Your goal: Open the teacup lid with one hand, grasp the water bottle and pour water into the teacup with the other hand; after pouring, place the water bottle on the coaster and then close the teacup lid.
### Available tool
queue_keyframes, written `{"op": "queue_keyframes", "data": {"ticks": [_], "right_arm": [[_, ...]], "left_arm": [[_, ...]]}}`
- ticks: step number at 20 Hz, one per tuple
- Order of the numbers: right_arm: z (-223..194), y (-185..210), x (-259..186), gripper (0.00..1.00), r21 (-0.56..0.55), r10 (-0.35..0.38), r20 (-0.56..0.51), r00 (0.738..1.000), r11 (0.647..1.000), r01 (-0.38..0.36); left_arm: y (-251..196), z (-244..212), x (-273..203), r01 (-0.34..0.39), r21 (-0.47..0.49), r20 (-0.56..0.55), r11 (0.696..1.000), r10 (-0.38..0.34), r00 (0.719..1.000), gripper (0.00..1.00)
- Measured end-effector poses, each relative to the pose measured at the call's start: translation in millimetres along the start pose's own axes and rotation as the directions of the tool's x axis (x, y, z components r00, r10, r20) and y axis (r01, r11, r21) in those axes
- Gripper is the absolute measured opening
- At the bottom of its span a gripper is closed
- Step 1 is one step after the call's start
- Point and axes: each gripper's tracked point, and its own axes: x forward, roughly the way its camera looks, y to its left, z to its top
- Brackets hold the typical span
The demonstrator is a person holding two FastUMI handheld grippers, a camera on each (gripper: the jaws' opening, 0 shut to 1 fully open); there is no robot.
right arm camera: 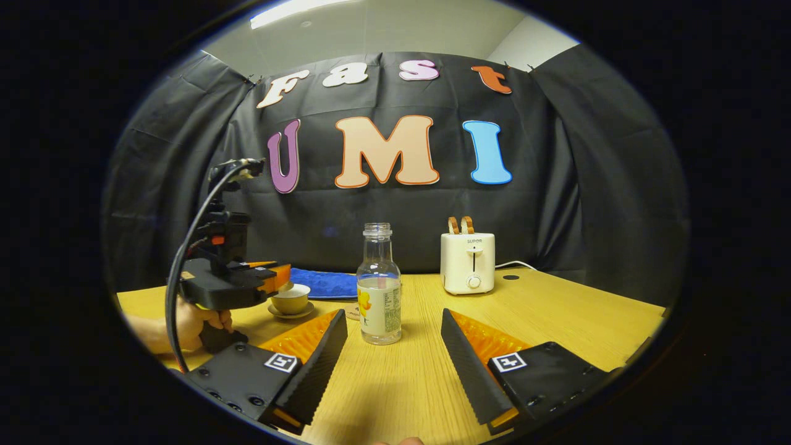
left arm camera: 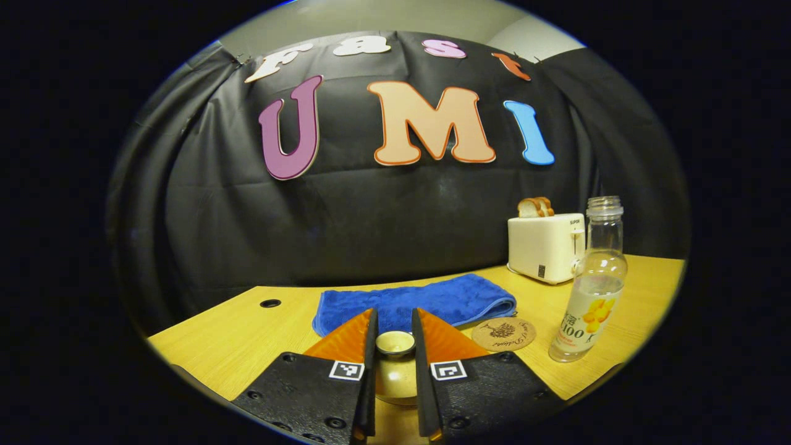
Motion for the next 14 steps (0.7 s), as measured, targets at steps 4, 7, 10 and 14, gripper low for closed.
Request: {"op": "queue_keyframes", "data": {"ticks": [4, 7, 10, 14], "right_arm": [[0, -1, 1, 0.97, 0.000, -0.002, 0.001, 1.000, 1.000, 0.002], [0, -1, 4, 0.96, 0.000, -0.005, 0.002, 1.000, 1.000, 0.005], [0, 5, 15, 0.96, 0.000, -0.002, 0.003, 1.000, 1.000, 0.002], [-3, 20, 41, 0.97, 0.001, 0.011, 0.001, 1.000, 1.000, -0.011]], "left_arm": [[-2, 2, -33, 0.044, 0.001, 0.010, 0.999, -0.045, 0.999, 0.25], [4, 2, -66, 0.067, -0.013, 0.016, 0.998, -0.067, 0.998, 0.24], [12, 3, -95, 0.062, -0.012, 0.015, 0.998, -0.062, 0.998, 0.24], [19, 3, -117, 0.054, -0.010, 0.016, 0.998, -0.054, 0.998, 0.24]]}}
